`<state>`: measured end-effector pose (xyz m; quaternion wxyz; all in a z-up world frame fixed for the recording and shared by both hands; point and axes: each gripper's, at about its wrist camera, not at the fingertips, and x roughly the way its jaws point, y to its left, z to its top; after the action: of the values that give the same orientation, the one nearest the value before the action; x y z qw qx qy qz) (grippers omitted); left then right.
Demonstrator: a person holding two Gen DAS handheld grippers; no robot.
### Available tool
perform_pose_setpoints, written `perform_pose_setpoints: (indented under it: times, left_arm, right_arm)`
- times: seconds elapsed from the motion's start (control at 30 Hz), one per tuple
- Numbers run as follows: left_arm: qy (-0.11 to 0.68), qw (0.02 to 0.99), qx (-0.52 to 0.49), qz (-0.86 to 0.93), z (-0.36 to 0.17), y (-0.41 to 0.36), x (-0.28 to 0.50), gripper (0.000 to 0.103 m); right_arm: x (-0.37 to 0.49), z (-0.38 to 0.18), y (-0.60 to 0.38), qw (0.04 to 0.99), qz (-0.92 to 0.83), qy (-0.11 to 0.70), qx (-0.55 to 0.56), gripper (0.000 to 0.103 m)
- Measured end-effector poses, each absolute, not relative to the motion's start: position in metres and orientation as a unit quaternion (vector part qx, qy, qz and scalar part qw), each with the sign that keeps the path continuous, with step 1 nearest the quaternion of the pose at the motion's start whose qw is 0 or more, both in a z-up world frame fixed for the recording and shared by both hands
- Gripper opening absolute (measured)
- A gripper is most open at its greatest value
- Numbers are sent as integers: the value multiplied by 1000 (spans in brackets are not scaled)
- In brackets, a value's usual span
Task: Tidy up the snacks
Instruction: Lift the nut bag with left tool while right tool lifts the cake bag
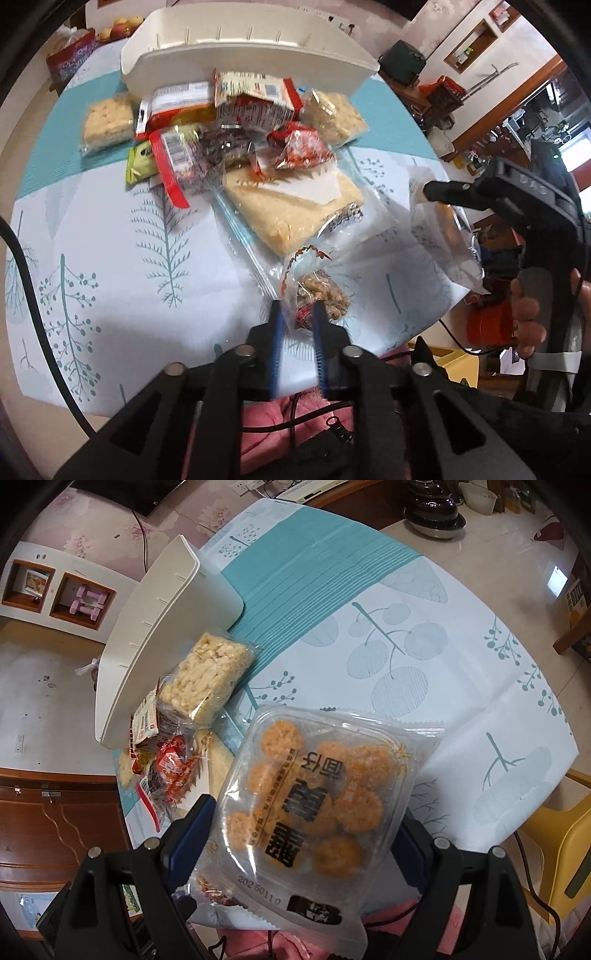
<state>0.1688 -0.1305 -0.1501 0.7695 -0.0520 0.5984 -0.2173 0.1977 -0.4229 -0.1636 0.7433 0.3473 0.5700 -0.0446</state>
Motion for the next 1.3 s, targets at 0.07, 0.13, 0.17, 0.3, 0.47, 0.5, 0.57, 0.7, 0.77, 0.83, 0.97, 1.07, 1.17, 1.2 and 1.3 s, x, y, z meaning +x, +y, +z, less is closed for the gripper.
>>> perform_pose_setpoints:
  times: [0.07, 0.13, 0.17, 0.3, 0.47, 0.5, 0.57, 0.7, 0.77, 0.83, 0.97, 1.07, 1.17, 1.2, 1.3]
  left_arm:
    - [604, 766, -49, -215, -155, -138, 169, 36]
    - [608, 764, -41, -212, -158, -141, 167, 46]
    - [609, 763, -38, -212, -159, -142, 167, 51]
    - [621, 755, -31, -209, -164, -147, 167, 63]
    - [645, 736, -25, -203, -178, -159, 171, 64]
    - [650, 732, -25, -202, -180, -162, 172, 64]
    - [657, 727, -26, -201, -184, -166, 174, 65]
    - [666, 719, -27, -197, -192, -175, 179, 70]
    - [668, 717, -26, -195, -195, -180, 181, 72]
    - [672, 715, -27, -194, -198, -187, 185, 72]
    - [679, 710, -25, -185, -202, -193, 187, 75]
    - [677, 714, -21, -179, -203, -199, 191, 75]
    - [673, 718, -19, -174, -204, -204, 194, 75]
    - [671, 721, -18, -171, -204, -205, 194, 73]
    - [666, 725, -23, -172, -204, -210, 199, 61]
  right_arm:
    - [198, -162, -424, 744, -42, 569, 347, 88]
    - [198, -162, -424, 745, -41, 569, 347, 88]
    - [197, -161, -424, 745, -40, 569, 347, 88]
    - [197, -161, -425, 744, -40, 569, 348, 88]
    - [197, -162, -426, 742, -41, 570, 350, 88]
    - [197, -162, -426, 742, -41, 570, 351, 88]
    - [196, -162, -426, 741, -41, 570, 351, 88]
    - [197, -160, -426, 744, -33, 568, 350, 88]
    - [198, -159, -425, 746, -30, 567, 348, 88]
    - [198, -158, -426, 748, -29, 566, 347, 88]
    - [198, -156, -429, 749, -32, 563, 348, 88]
    - [198, -158, -432, 748, -33, 563, 351, 88]
    - [198, -159, -435, 746, -35, 563, 354, 88]
    - [198, -160, -435, 746, -37, 563, 355, 88]
    - [198, -162, -437, 744, -41, 564, 356, 88]
